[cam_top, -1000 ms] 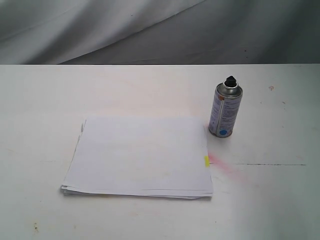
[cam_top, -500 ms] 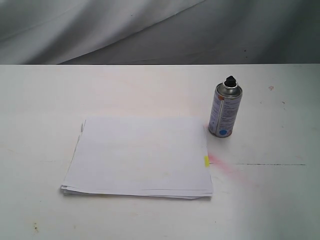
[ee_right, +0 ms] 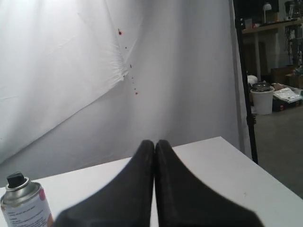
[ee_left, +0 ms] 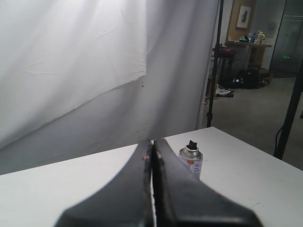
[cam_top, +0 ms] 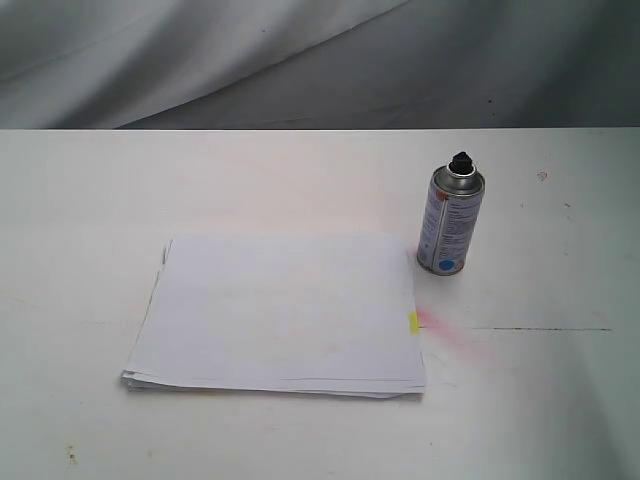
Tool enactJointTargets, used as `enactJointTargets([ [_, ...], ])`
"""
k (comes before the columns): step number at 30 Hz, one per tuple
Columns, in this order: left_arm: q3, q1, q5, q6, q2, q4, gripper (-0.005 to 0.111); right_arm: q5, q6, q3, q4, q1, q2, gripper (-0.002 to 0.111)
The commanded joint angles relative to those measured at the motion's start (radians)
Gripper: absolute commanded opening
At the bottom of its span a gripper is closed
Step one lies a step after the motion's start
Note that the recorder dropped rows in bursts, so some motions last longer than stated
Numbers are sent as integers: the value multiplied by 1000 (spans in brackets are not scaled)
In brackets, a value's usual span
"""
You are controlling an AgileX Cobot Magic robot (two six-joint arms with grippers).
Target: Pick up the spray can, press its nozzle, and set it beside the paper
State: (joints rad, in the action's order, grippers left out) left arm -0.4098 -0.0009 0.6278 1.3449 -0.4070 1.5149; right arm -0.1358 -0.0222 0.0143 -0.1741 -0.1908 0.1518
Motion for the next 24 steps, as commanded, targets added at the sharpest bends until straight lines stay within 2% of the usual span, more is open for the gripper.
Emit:
enactJointTargets([
  [1, 4, -5, -3, -2, -3, 1, 0, 25, -4, -14, -3, -8, -7, 0],
  [19, 4, -5, 0, -5, -3, -6, 0, 46, -4, -14, -3, -8, -7, 0],
  [24, 2, -5, -36, -3, -3, -14, 0, 46, -4, -14, -3, -8, -7, 0],
])
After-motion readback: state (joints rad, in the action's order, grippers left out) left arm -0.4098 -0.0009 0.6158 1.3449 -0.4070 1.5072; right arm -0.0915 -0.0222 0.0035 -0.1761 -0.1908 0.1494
